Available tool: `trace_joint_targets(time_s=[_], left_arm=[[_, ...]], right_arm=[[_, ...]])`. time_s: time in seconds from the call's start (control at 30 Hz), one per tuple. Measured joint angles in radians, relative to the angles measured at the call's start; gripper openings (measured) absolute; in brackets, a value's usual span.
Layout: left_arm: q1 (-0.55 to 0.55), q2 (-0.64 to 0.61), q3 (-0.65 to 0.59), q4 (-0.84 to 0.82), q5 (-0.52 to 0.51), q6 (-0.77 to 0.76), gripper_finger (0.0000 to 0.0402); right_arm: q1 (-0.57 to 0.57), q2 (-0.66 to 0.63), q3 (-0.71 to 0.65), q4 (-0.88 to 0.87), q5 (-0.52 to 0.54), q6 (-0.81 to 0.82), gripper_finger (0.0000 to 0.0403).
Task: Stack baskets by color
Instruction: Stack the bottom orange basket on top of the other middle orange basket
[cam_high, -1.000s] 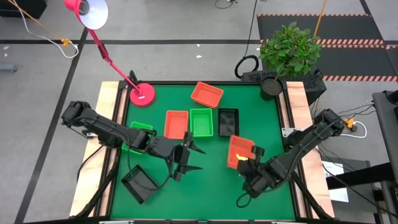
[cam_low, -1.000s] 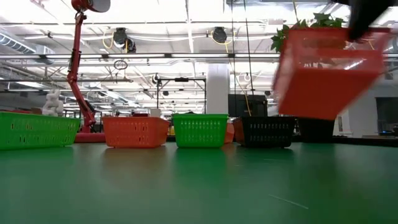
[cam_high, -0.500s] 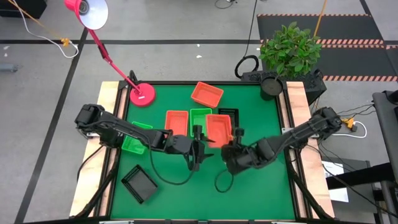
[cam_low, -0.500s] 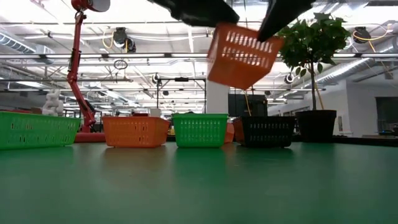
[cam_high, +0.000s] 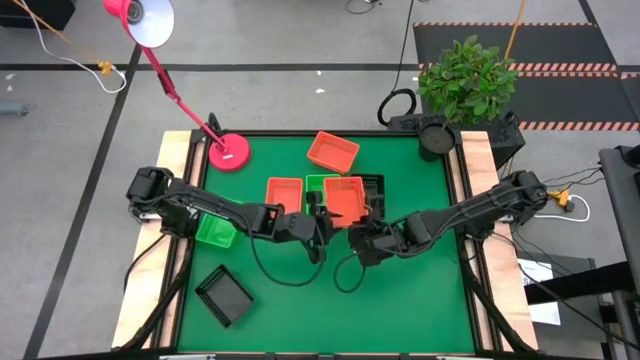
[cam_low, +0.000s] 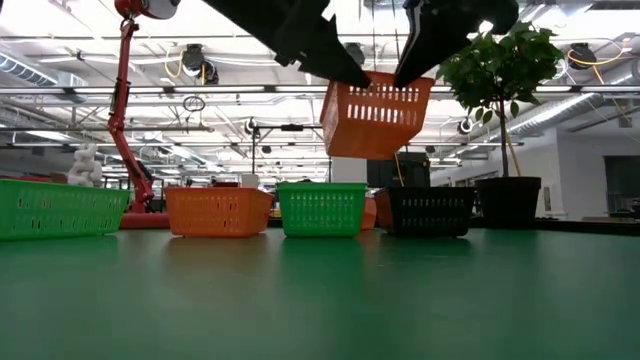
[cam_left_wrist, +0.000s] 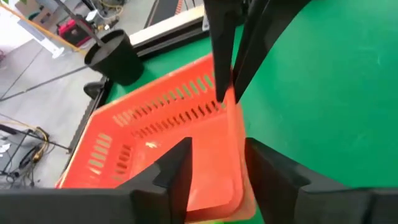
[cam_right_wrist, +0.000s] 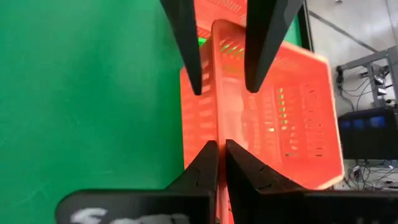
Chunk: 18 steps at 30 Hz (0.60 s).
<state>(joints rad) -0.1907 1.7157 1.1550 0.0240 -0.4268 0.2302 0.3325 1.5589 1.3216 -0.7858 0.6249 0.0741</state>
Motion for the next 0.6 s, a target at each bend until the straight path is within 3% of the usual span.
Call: trace_joint_targets(time_s=[0.37, 0.6], left_arm=[[-0.004, -0.001, 0.001, -0.028, 0.036, 0.032, 0.0015], [-0.009, -0.006, 0.001, -0.042, 0.034, 0.035, 0.0016]], right_arm=[[0.007, 0.000, 0.000, 0.041, 0.006, -0.015, 0.0008], [0.016, 0.000, 0.000, 0.062, 0.004, -0.035, 0.0017]])
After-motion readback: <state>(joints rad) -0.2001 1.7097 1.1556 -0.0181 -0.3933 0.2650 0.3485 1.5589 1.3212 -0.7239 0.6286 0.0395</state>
